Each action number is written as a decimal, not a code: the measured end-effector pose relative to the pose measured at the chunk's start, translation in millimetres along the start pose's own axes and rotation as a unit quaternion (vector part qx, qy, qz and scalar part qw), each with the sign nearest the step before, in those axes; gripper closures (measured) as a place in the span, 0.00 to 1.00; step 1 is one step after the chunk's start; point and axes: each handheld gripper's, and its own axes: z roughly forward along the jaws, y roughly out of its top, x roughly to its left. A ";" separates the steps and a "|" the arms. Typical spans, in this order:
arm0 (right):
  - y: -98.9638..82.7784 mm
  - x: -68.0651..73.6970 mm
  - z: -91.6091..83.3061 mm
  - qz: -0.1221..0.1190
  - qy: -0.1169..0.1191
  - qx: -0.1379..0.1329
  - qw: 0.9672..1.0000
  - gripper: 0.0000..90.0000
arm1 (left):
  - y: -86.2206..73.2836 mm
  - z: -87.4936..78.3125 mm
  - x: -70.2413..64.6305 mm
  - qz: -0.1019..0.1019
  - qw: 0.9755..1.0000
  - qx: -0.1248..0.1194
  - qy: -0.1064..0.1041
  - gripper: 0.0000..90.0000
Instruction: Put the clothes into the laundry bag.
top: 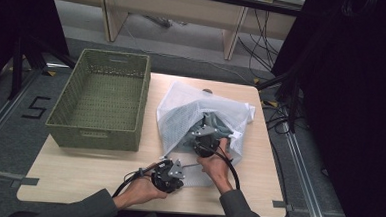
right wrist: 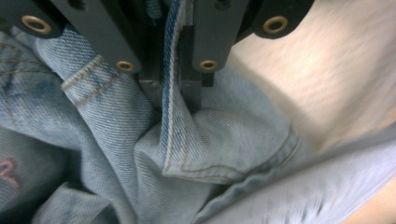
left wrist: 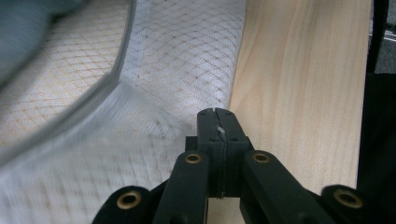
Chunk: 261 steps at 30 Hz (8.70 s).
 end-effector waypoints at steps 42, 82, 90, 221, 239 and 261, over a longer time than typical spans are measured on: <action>-18.8 -31.9 -47.4 0.050 0.094 -0.005 0.994 0.52 | 19.7 20.8 -1.5 -0.004 1.000 -0.025 0.010 0.86; -10.3 -45.0 -37.0 0.087 0.045 -0.036 0.995 0.65 | 16.1 17.9 -4.0 -0.009 0.999 -0.029 -0.013 0.88; -12.7 -50.3 -55.6 0.096 0.052 -0.058 0.992 0.55 | 21.9 -5.5 -3.1 -0.044 0.996 -0.075 -0.018 0.73; -87.9 -57.9 -108.6 0.118 0.072 -0.035 0.990 0.45 | 99.6 35.6 48.3 -0.008 0.999 -0.041 0.019 0.86; -88.2 -57.9 -108.8 0.131 0.063 -0.036 0.989 0.43 | 84.4 -18.6 38.7 -0.041 0.994 -0.101 0.022 0.55; -87.2 -54.7 -109.0 0.136 0.071 -0.028 0.988 0.43 | 25.8 -66.6 38.3 -0.064 0.992 -0.101 0.040 0.40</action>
